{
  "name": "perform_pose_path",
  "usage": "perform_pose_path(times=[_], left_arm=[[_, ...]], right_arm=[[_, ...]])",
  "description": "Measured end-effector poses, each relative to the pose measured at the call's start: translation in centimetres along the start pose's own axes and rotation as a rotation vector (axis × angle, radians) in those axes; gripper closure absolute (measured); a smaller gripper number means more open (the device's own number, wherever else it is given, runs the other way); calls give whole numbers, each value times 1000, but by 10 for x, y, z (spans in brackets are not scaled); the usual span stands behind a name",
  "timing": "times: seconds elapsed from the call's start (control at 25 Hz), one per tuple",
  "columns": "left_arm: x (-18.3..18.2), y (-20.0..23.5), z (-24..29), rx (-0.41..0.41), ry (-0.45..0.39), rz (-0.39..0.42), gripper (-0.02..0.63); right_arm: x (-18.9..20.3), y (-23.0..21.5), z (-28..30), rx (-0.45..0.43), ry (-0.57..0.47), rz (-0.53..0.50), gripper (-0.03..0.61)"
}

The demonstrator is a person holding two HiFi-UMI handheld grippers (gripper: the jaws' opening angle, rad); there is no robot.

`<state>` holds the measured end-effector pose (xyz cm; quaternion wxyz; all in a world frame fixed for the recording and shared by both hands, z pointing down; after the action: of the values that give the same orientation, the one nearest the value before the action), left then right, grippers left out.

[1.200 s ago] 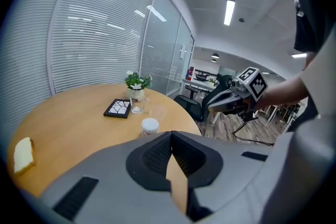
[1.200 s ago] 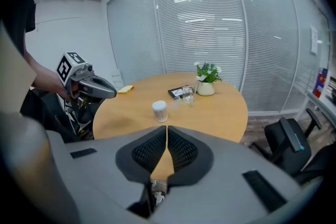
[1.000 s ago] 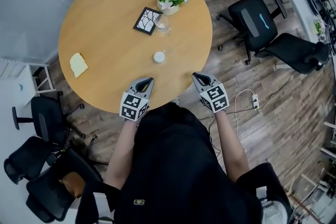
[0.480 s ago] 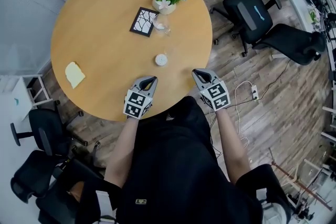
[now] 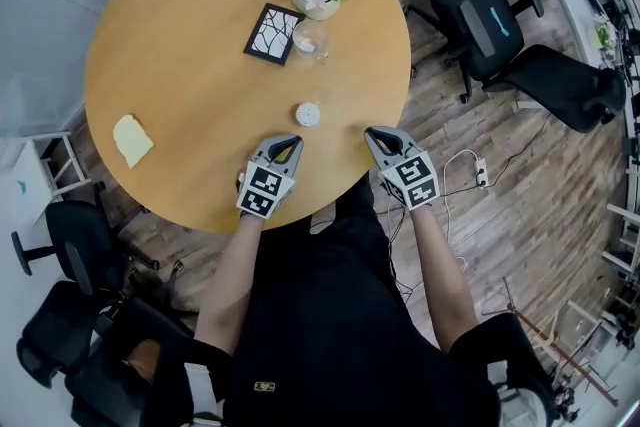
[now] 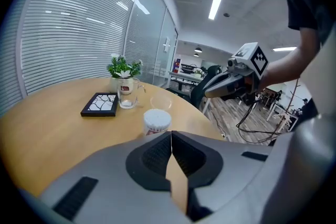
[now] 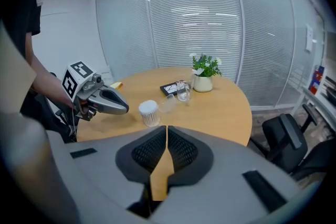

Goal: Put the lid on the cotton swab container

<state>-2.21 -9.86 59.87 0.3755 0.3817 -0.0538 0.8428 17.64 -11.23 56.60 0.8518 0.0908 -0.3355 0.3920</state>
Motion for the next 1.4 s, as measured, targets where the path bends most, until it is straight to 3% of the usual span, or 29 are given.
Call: perform_pose_path(times=[0.2, 0.4, 0.52, 0.6, 0.72, 1.4], left_arm=[[5, 6, 14, 0, 27, 97, 606], [4, 18, 23, -37, 15, 88, 595], [4, 27, 31, -55, 21, 81, 488], [5, 28, 36, -59, 35, 89, 384], [4, 28, 45, -44, 34, 98, 336], [-14, 32, 72, 12, -28, 110, 353]], right_arm=[[-7, -10, 9, -22, 9, -26, 572], [-8, -16, 17, -40, 31, -45, 572], [-9, -20, 24, -45, 34, -46, 572], [-8, -20, 27, -50, 34, -43, 572], [-8, -21, 29, -57, 40, -40, 572], [-10, 3, 49, -155, 75, -83, 571]])
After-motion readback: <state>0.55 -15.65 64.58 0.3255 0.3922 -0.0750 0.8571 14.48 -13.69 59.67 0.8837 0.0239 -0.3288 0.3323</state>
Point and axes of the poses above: the fingertips, and each gripper's own axes: z forward along the fingers, y to its left, x out of its underside, the point moved 5 cm from there along -z, backward along the fingers, and after that the axes turned 8 degrees about y, right-handed, at the moved point
